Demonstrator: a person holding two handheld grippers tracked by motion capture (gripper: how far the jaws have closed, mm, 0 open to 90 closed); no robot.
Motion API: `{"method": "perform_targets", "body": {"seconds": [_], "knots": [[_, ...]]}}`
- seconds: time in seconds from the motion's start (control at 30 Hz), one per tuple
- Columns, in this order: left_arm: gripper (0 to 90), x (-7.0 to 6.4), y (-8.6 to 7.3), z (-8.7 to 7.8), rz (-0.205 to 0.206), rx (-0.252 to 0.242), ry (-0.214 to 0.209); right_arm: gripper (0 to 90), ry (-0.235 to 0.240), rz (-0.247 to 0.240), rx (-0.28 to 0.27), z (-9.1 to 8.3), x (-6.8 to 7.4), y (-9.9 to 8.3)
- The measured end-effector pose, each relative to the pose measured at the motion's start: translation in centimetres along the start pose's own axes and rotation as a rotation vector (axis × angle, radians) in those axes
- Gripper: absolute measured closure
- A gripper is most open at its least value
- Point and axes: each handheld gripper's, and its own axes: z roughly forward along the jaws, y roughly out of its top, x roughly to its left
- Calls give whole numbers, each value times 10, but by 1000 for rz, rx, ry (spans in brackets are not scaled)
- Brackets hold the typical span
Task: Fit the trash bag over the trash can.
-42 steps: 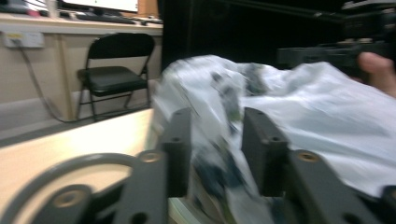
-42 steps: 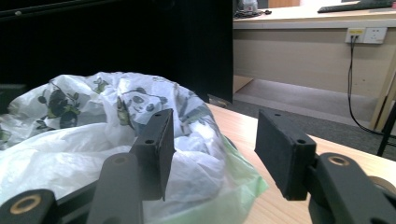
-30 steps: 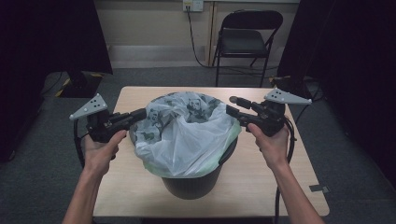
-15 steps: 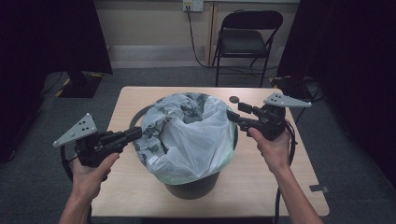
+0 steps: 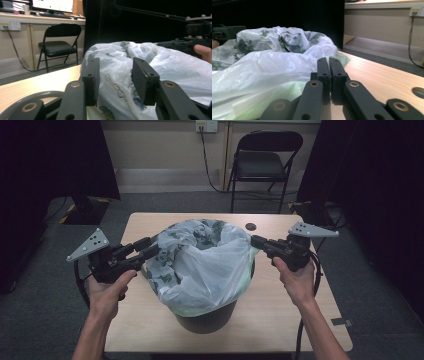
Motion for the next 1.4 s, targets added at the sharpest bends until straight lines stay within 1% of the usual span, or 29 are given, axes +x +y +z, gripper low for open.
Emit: {"method": "perform_targets", "body": {"seconds": [0.03,0.17,0.23,0.27,0.3,0.37,0.4,0.43,0.47,0.57,0.6,0.63,0.67,0.7,0.73,0.77,0.8,0.83,0.87,0.9,0.93,1.0,1.03,1.1,1.2,1.27,1.33,1.4], "knots": [[546,1,0,1,-6,2,3,887,7,0,2,-1,-1,-2],[518,3,-3,6,-6,16,23,887,19,1,-1,-3,-7,-14],[506,4,-5,7,-13,20,36,888,26,12,4,-3,-9,-21],[500,5,-5,8,-10,24,35,888,25,9,8,-2,-10,-24],[500,4,-6,9,-15,25,36,888,34,6,15,-1,-11,-27],[500,5,-7,11,-8,35,39,889,39,2,23,2,-11,-33],[499,4,-7,11,-13,34,38,889,44,4,28,4,-12,-36],[498,4,-8,11,-8,39,35,889,41,-3,30,5,-12,-39],[499,4,-8,12,-13,35,36,889,39,-5,35,7,-13,-42],[498,5,-9,13,-10,43,33,890,49,3,53,16,-15,-53],[498,5,-9,13,-13,44,28,890,48,-6,65,19,-15,-56],[498,5,-10,14,-18,46,23,889,37,-25,76,22,-15,-58],[498,4,-10,14,-14,50,20,889,41,-22,77,24,-14,-61],[494,4,-10,14,-10,56,22,890,58,-5,70,27,-15,-63],[490,4,-10,15,-7,61,23,890,53,-18,94,31,-13,-66],[483,5,-10,15,-10,64,24,891,45,-48,130,35,-11,-69],[477,4,-11,15,-13,63,22,888,29,-60,136,36,-9,-69],[477,4,-11,15,-17,61,24,868,24,-58,135,35,-9,-68],[477,4,-11,15,-18,62,20,816,8,-54,129,34,-10,-67],[475,5,-11,15,-20,63,17,790,-16,-48,120,33,-11,-64],[472,5,-10,15,-19,65,17,760,-16,-43,108,31,-13,-60],[469,5,-10,14,-12,70,12,658,-30,-33,81,25,-15,-51],[473,6,-9,14,-19,71,6,620,-46,-30,71,22,-15,-46],[474,7,-9,13,-18,81,-2,562,-67,-29,51,17,-16,-35],[471,6,-9,14,-17,79,2,515,-98,-23,28,11,-17,-22],[471,5,-9,14,-15,81,2,477,-103,-25,13,8,-17,-13],[471,4,-9,17,-10,82,-14,461,-101,-21,-7,6,-15,-5],[471,3,-9,20,-10,86,-23,440,-99,-37,-17,5,-11,4]]}}
